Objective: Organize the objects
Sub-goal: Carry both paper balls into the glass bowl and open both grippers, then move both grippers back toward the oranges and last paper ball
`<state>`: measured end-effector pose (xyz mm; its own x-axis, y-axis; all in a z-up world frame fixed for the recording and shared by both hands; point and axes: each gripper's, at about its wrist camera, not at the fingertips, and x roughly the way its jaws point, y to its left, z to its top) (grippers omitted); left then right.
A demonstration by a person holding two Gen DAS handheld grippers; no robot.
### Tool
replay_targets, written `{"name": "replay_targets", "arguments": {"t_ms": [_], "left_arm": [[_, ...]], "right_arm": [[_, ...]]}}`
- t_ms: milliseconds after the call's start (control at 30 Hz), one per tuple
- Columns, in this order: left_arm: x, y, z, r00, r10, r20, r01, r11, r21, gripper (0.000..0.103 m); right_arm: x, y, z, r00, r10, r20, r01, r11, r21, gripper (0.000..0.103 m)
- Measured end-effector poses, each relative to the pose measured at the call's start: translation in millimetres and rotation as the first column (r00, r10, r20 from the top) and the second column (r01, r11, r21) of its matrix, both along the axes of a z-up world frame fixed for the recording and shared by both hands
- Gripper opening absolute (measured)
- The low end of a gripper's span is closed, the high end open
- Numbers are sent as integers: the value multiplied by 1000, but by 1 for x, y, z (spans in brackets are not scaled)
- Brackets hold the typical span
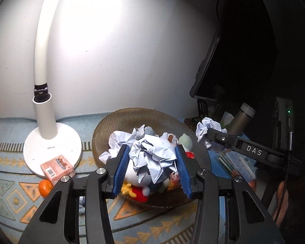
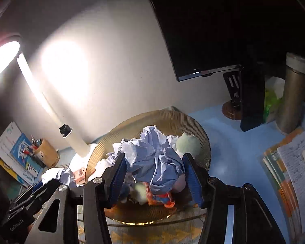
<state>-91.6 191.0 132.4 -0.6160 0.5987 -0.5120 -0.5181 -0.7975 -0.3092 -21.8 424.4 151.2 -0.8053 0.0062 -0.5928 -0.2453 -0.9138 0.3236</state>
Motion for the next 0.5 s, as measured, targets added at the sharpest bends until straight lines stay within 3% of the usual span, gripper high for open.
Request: {"name": "replay_targets", "arguments": {"t_ms": [100,167,200,233,300,500], "left_arm": [[-29,17,-4,1000,7,11,-7,1000,-1,43],[-43,26,-10,1000,23,17,-22,1000,-22,49],[-49,29,-14,999,36,20,-36,999,-41,54],[-54,32,-19,999,46,29,-44,997,-56,66],[-59,29,-26,997,56,51,-54,997,-51,76],[-41,2,-24,995,52,83,-55,998,35,76]], "right_arm": [[-29,8,-3,1000,-5,18,5,1000,-11,59],[-45,10,-6,1000,15,28,-14,999,-32,66],[-52,10,-8,999,34,26,-33,999,-42,70],[-57,10,-10,999,48,24,-47,998,-44,72],[-63,9,-14,998,41,45,-40,999,-21,73],[-36,11,-23,999,21,45,-19,999,-26,73]]}}
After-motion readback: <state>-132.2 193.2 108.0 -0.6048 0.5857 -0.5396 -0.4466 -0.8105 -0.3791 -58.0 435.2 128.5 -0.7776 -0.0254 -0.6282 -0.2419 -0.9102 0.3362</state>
